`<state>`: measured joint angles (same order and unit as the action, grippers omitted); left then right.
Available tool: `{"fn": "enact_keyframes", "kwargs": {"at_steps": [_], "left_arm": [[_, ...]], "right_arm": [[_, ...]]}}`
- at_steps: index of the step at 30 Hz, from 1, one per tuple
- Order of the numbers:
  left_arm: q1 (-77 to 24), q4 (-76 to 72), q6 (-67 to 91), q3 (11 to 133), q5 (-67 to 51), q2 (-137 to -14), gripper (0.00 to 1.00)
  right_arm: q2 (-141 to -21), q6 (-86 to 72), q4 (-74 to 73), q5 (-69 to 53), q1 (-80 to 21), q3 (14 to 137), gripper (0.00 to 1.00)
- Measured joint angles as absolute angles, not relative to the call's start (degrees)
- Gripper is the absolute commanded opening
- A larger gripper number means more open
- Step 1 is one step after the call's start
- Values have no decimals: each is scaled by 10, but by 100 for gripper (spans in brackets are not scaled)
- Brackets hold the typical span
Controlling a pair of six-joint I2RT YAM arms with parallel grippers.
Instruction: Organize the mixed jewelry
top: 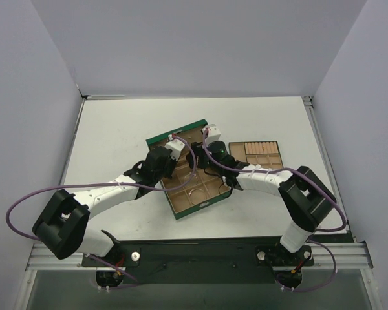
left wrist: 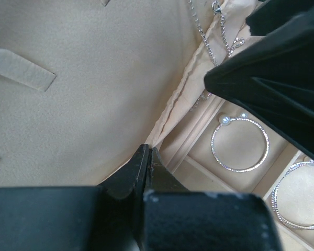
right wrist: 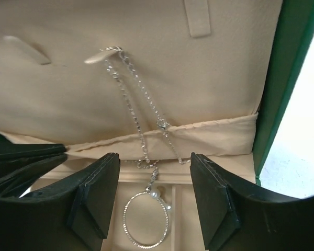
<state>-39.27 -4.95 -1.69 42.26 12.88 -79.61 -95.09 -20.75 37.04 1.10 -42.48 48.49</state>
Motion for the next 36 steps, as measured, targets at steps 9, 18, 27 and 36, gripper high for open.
{"fn": "enact_keyframes", "kwargs": {"at_steps": [9, 18, 27, 36], "left_arm": [[-392, -50, -14, 423, 128, -796, 0], [-392, -50, -6, 423, 128, -796, 0], [-392, -50, -5, 423, 128, -796, 0], [-392, -50, -5, 423, 128, -796, 0]], "right_arm": [[-986, -193, 370, 13, -424, 495, 44], [-1005, -192, 373, 11, -424, 512, 29], [-1012, -192, 375, 12, -424, 514, 3], [-1011, -179, 375, 12, -424, 514, 0]]}}
